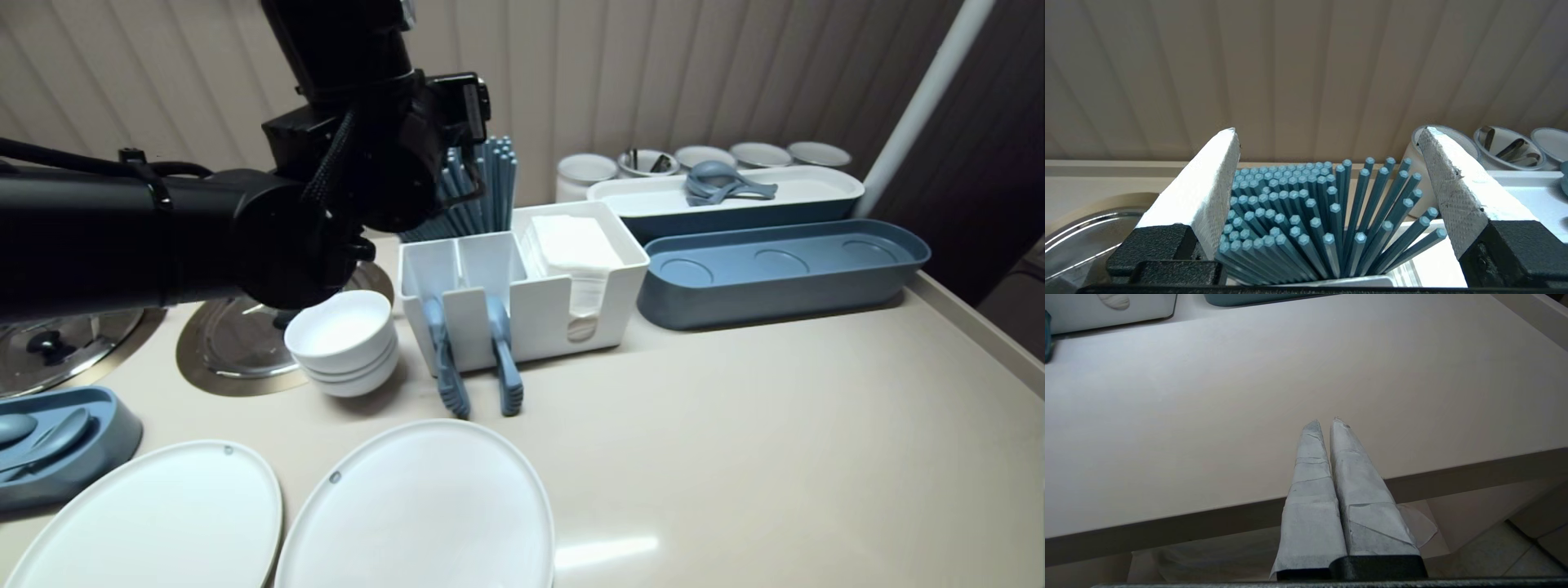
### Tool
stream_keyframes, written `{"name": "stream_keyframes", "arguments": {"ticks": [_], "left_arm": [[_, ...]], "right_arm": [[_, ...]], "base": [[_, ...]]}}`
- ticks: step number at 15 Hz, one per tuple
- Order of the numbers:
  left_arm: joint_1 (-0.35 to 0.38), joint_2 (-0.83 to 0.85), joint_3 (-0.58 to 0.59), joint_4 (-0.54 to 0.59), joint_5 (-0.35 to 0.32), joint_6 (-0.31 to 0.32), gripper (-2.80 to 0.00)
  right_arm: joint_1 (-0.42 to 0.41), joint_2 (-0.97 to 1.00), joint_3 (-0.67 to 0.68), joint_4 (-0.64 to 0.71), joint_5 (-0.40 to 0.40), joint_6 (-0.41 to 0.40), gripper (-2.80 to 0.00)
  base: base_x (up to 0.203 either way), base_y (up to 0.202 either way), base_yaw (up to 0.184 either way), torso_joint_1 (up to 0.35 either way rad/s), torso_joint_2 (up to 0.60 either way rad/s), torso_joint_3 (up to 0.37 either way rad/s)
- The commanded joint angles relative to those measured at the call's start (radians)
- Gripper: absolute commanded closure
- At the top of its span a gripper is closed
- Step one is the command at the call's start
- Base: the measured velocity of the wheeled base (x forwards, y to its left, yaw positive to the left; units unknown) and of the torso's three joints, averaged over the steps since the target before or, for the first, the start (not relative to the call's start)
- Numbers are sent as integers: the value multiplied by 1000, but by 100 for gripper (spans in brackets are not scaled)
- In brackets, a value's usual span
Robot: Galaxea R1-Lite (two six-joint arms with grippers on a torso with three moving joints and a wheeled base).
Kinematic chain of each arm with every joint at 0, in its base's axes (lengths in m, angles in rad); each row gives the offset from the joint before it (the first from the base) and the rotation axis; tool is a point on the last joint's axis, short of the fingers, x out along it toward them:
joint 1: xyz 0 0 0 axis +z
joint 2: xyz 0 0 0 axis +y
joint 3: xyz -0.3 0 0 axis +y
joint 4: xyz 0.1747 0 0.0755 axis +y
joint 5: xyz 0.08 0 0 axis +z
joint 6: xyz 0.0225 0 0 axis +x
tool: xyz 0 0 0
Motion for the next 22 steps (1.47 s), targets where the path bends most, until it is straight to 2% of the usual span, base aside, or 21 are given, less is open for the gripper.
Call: {"name": "stream_keyframes", "arguments": {"ticks": [1,3,7,10,11,14,16,18,19,21,22], "left_arm": [[-3,-32,7,32,2,1,-280],[-12,-69,36,146,-9,-1,-280],[-23,-226,109,299,-14,-1,-280],[-26,-390,131,503,-51,-6,-280],[-26,-451,141,569,-57,-13,0],[-25,-661,242,711,-60,-26,0],[-8,-801,317,862,-43,-28,0],[4,-953,376,1064,8,-30,0],[8,-1020,401,1125,42,-32,0],[44,-1154,466,1181,121,-38,0],[111,-1198,496,1194,143,-42,0]], "right_arm": [[0,0,0,0,0,0,0],[0,0,0,0,0,0,0],[0,0,0,0,-2,2,0],[0,0,0,0,-2,3,0],[0,0,0,0,0,1,0],[0,0,0,0,-2,1,0],[0,0,0,0,0,1,0],[0,0,0,0,-2,1,0],[0,0,0,0,0,1,0],[0,0,0,0,-2,1,0],[0,1,0,0,-2,2,0]], "base": [[0,0,0,0,0,0],[0,0,0,0,0,0],[0,0,0,0,0,0],[0,0,0,0,0,0],[0,0,0,0,0,0],[0,0,0,0,0,0],[0,0,0,0,0,0],[0,0,0,0,0,0],[0,0,0,0,0,0],[0,0,0,0,0,0],[0,0,0,0,0,0]]}}
